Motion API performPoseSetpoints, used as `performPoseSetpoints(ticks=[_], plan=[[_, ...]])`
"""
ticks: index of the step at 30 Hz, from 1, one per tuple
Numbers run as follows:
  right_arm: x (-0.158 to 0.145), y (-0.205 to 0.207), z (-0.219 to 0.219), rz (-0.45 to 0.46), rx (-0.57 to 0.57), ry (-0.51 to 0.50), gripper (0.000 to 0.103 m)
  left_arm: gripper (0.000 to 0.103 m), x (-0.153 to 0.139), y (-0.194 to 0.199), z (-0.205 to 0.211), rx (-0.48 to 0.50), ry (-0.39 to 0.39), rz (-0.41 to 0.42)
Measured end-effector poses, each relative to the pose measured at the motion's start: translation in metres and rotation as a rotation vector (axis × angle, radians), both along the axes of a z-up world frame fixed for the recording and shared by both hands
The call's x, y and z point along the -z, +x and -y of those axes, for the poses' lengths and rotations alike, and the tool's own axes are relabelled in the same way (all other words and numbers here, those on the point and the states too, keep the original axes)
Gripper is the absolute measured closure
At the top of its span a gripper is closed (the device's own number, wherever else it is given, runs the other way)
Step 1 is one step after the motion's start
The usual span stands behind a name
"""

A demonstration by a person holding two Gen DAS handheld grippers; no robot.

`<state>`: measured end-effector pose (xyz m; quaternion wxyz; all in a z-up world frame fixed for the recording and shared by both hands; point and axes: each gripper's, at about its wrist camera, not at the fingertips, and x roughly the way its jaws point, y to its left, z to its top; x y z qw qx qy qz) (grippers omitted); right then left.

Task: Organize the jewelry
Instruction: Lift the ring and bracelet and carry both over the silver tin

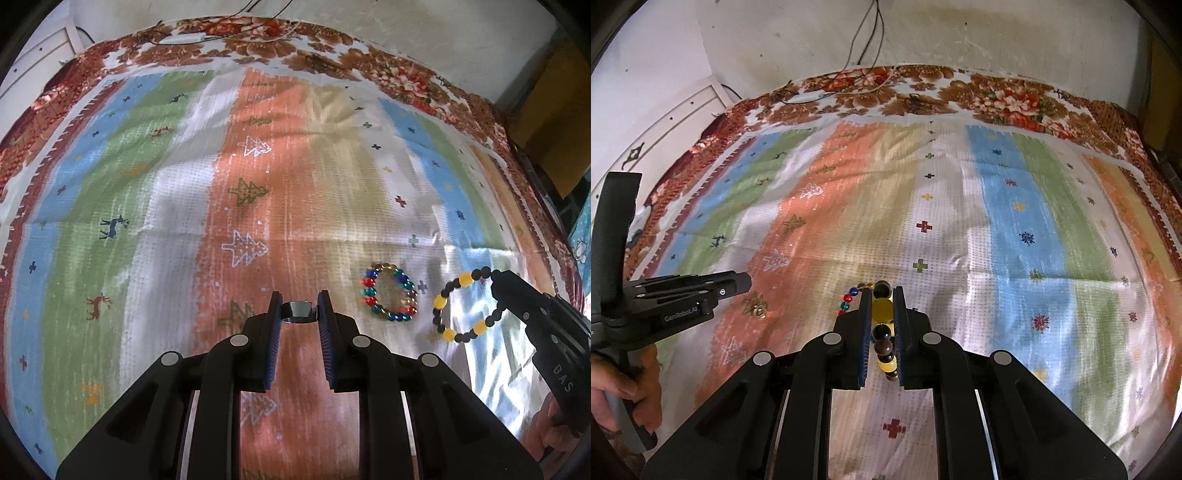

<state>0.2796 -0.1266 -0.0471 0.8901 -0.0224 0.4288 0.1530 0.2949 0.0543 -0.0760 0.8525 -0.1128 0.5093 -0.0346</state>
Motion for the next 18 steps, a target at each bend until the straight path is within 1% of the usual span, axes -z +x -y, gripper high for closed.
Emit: performPoseSetpoints(ticks=[7,18], plan=[[-0.010,-0.018,0.001,0.023,-0.003,0.005,0.091,0.084,-0.020,-0.021,0.004,0.023,-0.005,0.060],[-0.031,-0.045,0.002,0.058,-0.034,0.053,0.091,0.084,-0.037,-0.049,0.009,0.043,-0.013,0.100]])
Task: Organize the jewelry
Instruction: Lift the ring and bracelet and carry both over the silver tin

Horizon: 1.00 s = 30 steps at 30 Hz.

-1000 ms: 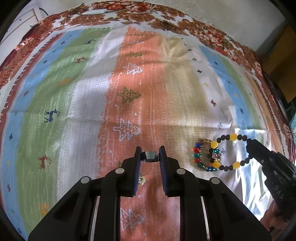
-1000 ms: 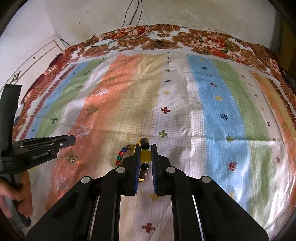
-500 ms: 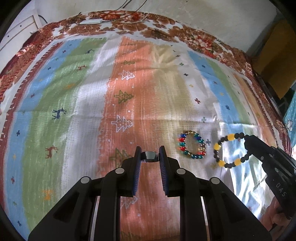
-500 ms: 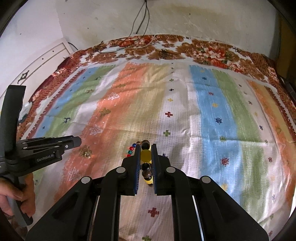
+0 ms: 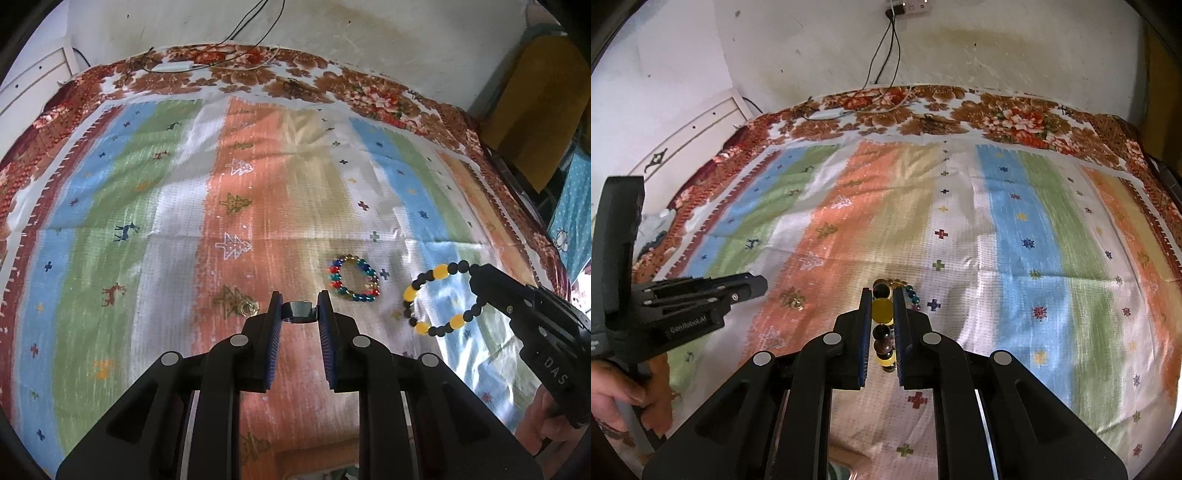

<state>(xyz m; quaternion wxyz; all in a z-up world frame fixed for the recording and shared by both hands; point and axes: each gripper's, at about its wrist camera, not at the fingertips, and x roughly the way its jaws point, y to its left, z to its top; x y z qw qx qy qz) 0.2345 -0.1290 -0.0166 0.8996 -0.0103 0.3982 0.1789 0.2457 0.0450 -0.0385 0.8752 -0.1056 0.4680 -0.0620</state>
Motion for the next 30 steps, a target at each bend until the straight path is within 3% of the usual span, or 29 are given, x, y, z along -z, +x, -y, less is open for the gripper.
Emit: performPoseSetpoints(ticks=[30], plan=[[-0.031,-0.085,-0.010,0.060,-0.129,0.042,0.091,0.084,-0.021,-0.078,0.012,0.038,-0.019,0.056]])
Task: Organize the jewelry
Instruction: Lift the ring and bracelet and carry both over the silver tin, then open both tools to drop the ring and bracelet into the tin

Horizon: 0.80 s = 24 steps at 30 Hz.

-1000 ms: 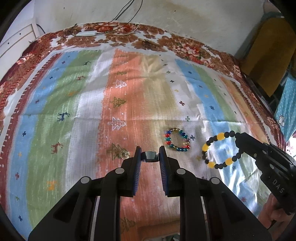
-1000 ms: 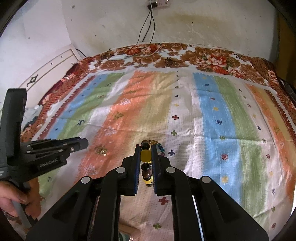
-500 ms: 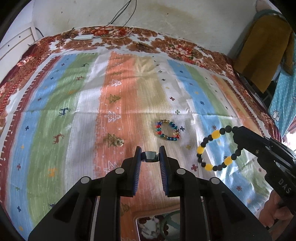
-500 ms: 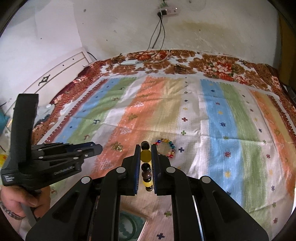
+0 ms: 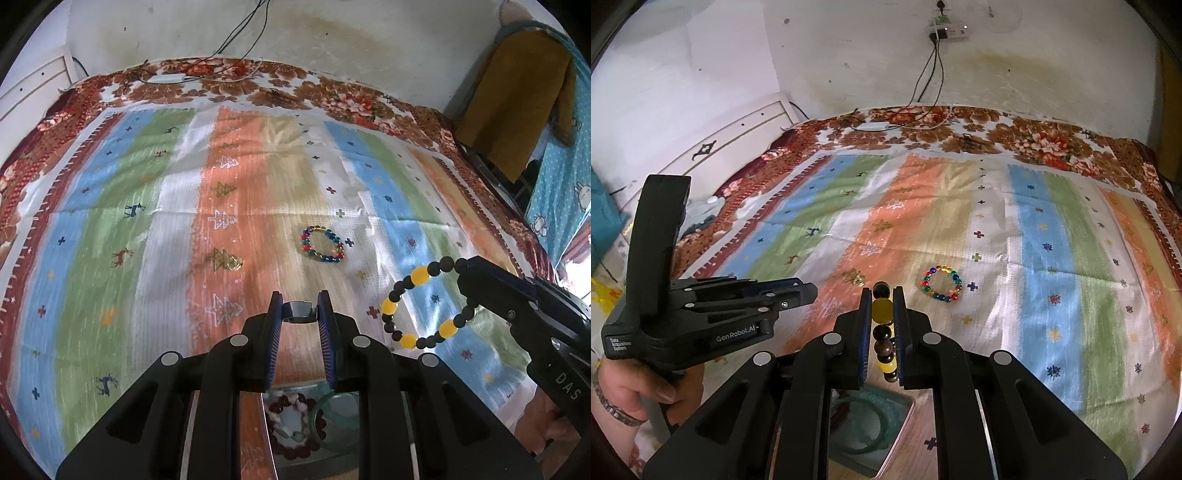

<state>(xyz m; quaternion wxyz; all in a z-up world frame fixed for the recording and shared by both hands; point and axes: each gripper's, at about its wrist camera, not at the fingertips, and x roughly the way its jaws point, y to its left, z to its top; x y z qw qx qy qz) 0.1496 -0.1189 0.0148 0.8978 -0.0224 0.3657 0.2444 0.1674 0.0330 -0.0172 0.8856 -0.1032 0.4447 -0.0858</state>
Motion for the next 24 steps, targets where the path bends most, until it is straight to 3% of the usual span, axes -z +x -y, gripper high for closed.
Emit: performPoseSetpoints(ticks=[24], plan=[[0.017,-0.045,0.002,-0.062,-0.065,0.016,0.091,0.084,0.000,-0.062,0.018,0.064,0.047,0.026]])
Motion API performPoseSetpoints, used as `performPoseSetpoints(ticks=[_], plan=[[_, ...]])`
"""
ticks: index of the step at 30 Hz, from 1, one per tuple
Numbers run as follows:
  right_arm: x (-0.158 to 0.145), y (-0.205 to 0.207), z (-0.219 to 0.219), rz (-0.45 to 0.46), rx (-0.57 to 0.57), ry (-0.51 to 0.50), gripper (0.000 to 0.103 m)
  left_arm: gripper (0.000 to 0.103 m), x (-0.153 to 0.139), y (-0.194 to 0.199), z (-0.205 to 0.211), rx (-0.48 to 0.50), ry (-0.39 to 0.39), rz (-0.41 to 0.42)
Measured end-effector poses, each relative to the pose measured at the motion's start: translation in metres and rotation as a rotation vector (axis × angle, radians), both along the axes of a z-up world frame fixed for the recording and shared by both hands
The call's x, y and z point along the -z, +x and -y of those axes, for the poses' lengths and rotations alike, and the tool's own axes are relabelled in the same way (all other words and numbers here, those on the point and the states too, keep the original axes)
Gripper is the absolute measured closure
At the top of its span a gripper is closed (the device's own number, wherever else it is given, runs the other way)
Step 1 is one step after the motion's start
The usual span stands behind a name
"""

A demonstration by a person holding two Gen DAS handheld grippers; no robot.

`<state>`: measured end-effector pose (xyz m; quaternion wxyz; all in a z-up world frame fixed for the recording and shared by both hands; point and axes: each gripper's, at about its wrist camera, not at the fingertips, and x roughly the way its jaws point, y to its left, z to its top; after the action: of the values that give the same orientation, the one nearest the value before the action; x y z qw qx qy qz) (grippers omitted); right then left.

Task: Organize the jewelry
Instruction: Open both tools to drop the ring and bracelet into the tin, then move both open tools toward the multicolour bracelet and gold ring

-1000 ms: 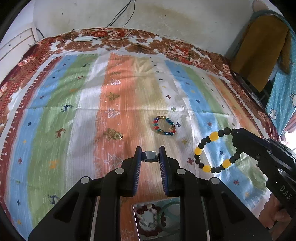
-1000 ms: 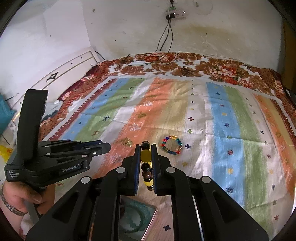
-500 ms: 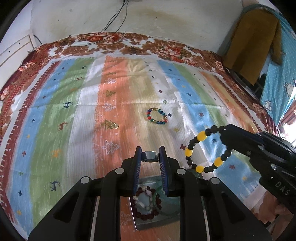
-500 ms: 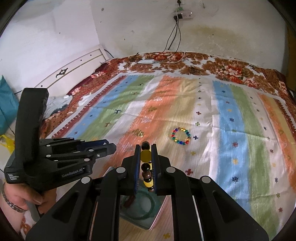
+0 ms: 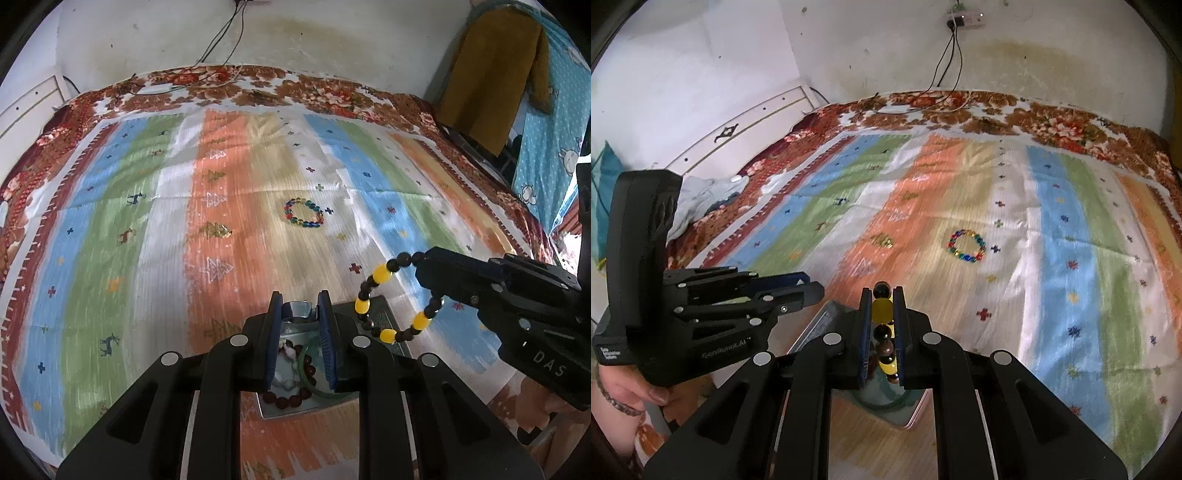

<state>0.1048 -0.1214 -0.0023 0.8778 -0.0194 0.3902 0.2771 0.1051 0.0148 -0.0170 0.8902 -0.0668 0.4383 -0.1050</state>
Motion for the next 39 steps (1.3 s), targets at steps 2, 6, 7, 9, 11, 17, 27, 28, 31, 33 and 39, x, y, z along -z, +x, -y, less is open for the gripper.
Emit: performPoseSetpoints(ticks=[2,6,7,9,11,17,27,28,31,33,39], plan=[[0.003,-0.003,-0.001,-0.011,-0.009,-0.001,0.091,0.084,0.001,-0.003,0.001,0.004,-0.002,-0.003],[0.008,-0.003,-0.002,-0.043,-0.031,0.011,0.091,0.075,0.004,-0.004,0.001,0.010,-0.018,-0.022],[0.011,-0.002,-0.001,-0.059,-0.028,0.011,0.087,0.068,0.004,-0.004,0.000,0.004,-0.021,-0.029],[0.015,0.000,0.003,-0.068,0.004,0.008,0.068,0.061,0.004,-0.004,-0.002,-0.005,-0.008,-0.028],[0.014,0.002,0.007,-0.062,0.021,0.008,0.058,0.057,0.005,-0.003,-0.005,-0.014,-0.017,-0.034],[0.014,0.005,0.010,-0.054,0.036,-0.004,0.055,0.052,0.005,0.001,-0.013,-0.041,-0.046,-0.044],[0.017,0.017,0.018,-0.039,0.094,-0.028,0.047,0.048,0.006,0.009,-0.034,-0.111,-0.066,-0.056],[0.017,0.019,0.020,-0.041,0.100,-0.026,0.047,0.048,0.006,0.010,-0.036,-0.117,-0.066,-0.058],[0.018,0.027,0.024,-0.045,0.121,-0.019,0.046,0.046,0.007,0.016,-0.041,-0.131,-0.067,-0.064],[0.018,0.031,0.025,-0.049,0.130,-0.018,0.045,0.044,0.007,0.021,-0.044,-0.136,-0.073,-0.066],[0.021,0.043,0.026,-0.050,0.154,-0.032,0.042,0.043,0.007,0.036,-0.044,-0.140,-0.051,-0.064]])
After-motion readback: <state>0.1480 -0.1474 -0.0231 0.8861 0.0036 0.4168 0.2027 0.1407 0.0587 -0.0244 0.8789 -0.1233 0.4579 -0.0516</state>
